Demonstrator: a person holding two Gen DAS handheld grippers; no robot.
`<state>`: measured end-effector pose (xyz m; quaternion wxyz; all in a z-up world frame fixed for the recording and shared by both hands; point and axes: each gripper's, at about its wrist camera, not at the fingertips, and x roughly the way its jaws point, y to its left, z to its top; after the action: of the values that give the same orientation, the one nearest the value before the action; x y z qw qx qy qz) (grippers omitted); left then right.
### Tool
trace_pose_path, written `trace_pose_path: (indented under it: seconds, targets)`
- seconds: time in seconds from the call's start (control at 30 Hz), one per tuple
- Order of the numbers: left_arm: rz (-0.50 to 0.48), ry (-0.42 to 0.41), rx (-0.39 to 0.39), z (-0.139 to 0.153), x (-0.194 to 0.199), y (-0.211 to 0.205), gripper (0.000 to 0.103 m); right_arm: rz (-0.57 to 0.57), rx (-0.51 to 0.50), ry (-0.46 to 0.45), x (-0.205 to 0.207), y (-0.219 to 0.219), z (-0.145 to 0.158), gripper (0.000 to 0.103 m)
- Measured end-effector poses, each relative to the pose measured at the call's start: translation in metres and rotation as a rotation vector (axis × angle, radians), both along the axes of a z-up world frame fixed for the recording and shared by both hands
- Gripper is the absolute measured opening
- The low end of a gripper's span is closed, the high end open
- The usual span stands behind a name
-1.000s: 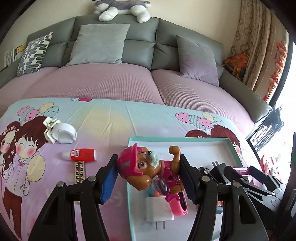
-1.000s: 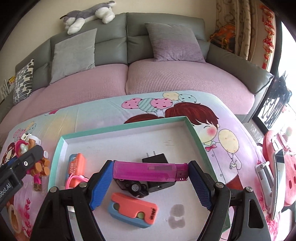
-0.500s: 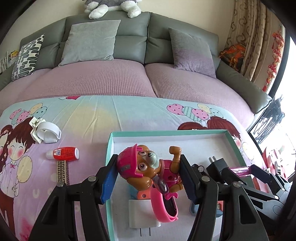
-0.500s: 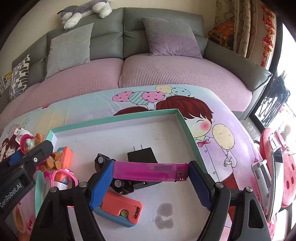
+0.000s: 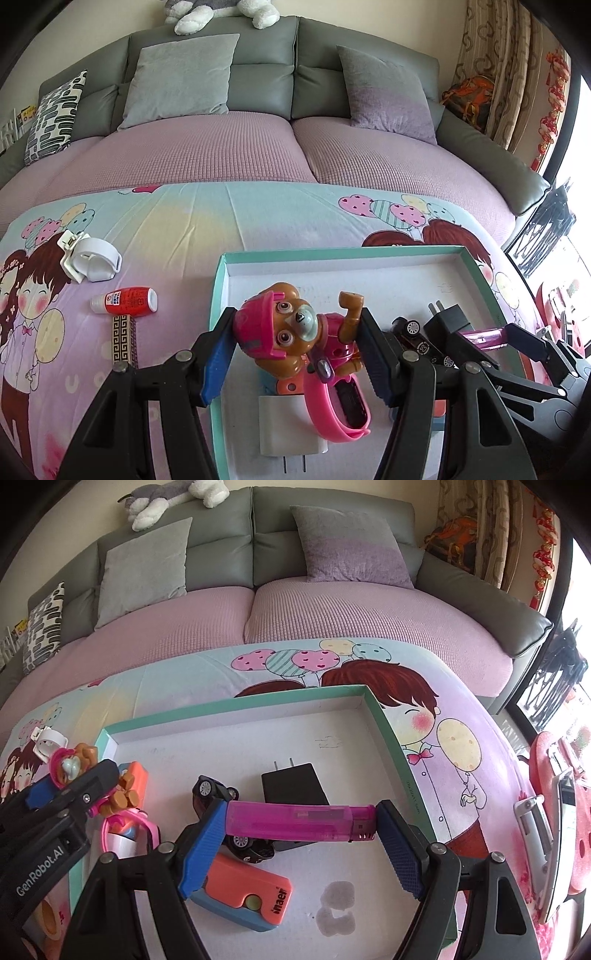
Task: Organize rigid objects
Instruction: 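Carry toy dog figure in left tool while right tool carries lighter over teal box, then open left tool to drop figure in box while right tool releases lighter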
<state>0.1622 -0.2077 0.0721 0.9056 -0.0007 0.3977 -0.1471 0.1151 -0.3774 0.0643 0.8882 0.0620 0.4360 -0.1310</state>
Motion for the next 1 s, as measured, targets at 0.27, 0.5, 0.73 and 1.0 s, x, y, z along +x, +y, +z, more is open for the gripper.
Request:
trace_pose_path:
  seconds: [0.27, 0.5, 0.73, 1.0]
  targets:
    - [-0.003, 0.000, 0.028, 0.000, -0.001, -0.003, 0.068, -0.002, -0.016, 0.021, 0.002, 0.000, -0.004, 0.083]
    - [0.013, 0.001, 0.028, 0.001, -0.001, 0.002, 0.073, 0.015, -0.028, 0.031, 0.004, 0.002, -0.006, 0.084]
    - [0.046, -0.009, 0.024, 0.004, 0.000, 0.013, 0.075, 0.028, -0.053, 0.026, 0.004, 0.006, -0.006, 0.099]
    - [0.105, -0.036, 0.041, 0.006, 0.002, 0.023, 0.094, 0.029, -0.036, 0.007, 0.005, 0.006, -0.005, 0.103]
